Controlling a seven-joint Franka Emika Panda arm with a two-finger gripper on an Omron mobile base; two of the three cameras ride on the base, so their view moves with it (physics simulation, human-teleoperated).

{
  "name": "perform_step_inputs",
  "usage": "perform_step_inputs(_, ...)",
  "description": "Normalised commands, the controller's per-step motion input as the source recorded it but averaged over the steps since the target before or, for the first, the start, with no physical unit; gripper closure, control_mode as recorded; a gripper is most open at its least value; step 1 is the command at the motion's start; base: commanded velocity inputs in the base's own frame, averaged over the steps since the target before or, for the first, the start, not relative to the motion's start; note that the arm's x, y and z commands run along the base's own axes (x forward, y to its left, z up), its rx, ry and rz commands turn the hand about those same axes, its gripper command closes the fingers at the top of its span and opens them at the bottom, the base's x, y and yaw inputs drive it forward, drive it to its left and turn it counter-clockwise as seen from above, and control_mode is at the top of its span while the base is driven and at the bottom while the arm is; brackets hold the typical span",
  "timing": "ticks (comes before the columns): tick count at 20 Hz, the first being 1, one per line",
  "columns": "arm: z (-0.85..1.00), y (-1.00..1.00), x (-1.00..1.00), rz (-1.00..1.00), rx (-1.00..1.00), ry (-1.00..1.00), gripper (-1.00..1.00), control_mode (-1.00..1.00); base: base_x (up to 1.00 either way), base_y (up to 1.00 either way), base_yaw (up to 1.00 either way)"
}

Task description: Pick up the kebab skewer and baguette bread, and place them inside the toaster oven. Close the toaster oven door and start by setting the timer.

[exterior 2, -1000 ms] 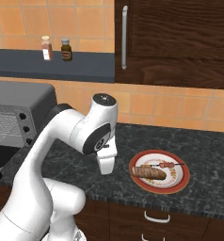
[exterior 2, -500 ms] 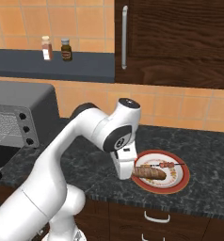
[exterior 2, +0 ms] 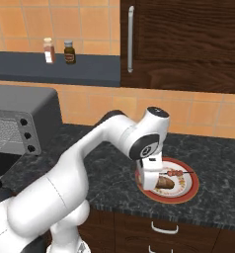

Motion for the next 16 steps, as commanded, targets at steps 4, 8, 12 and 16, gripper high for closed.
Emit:
perform_step_inputs(4,-0.39,0.00,0.28,-0.05,0.00,0.00,-1.00,-1.00,0.00,0.00,0.00)
perform_step_inputs(8,-0.47,-0.07,0.33,-0.04,0.00,0.00,-1.00,-1.00,0.00,0.00,0.00)
perform_step_inputs(12,-0.34,-0.16,0.30,-0.07,-0.01,0.00,-1.00,-1.00,0.00,0.00,0.00)
perform_step_inputs(16,-0.17,-0.28,0.09,-0.10,-0.02,0.00,-1.00,-1.00,0.00,0.00,0.00)
